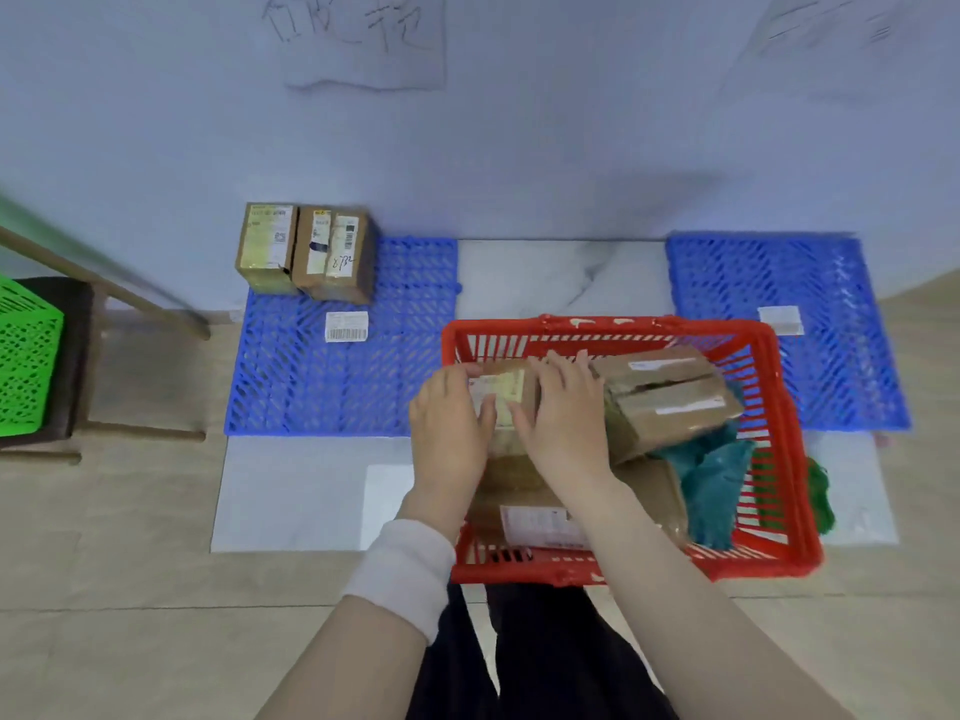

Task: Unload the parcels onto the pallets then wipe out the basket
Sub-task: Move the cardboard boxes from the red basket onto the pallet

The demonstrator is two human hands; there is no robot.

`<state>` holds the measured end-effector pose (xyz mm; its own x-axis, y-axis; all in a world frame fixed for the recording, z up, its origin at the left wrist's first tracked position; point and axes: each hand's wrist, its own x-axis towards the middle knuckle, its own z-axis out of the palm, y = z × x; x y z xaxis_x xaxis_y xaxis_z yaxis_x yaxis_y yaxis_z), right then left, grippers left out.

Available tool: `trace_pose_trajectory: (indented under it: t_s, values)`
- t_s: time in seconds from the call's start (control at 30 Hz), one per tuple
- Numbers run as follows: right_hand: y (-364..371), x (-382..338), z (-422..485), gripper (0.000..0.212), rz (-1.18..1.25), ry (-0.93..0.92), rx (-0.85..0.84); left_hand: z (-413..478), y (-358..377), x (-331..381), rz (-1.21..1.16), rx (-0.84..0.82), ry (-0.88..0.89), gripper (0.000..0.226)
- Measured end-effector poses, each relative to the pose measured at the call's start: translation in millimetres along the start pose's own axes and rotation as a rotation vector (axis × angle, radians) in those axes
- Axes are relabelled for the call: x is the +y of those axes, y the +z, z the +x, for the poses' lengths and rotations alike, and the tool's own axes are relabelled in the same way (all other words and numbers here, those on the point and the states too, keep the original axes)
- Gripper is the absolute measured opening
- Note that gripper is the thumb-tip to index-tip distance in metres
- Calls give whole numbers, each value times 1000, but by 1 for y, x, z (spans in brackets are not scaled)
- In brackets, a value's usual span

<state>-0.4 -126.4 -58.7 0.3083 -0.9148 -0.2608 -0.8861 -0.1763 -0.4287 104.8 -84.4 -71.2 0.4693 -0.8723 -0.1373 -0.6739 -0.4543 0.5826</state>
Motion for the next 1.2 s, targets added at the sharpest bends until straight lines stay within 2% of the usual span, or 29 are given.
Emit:
trace_pose_trajectory:
  t_s: [0.13,0.27,0.47,0.67,0.8,1.0,1.2]
  values:
    - [-18,39,-23,53,102,99,12,-18,17,33,37,-13,64,29]
    - [-19,54,-32,53,263,168,-13,-22,22,37,41,-17,19,30]
    - [2,54,-31,56,543,327,-200,-19,22,14,1,-53,-225,36]
    - [43,55,-14,61,694,527,-377,-23,36,-15,-75,-96,-346,34]
    - [64,58,-6,66,762,636,-465,-25,45,-26,-122,-71,-360,30]
    - [67,64,0,74,959,757,-447,-22,44,-26,-221,-31,-433,26]
    - [39,65,-17,73,1097,774,-350,-30,17,-22,-508,5,-505,29]
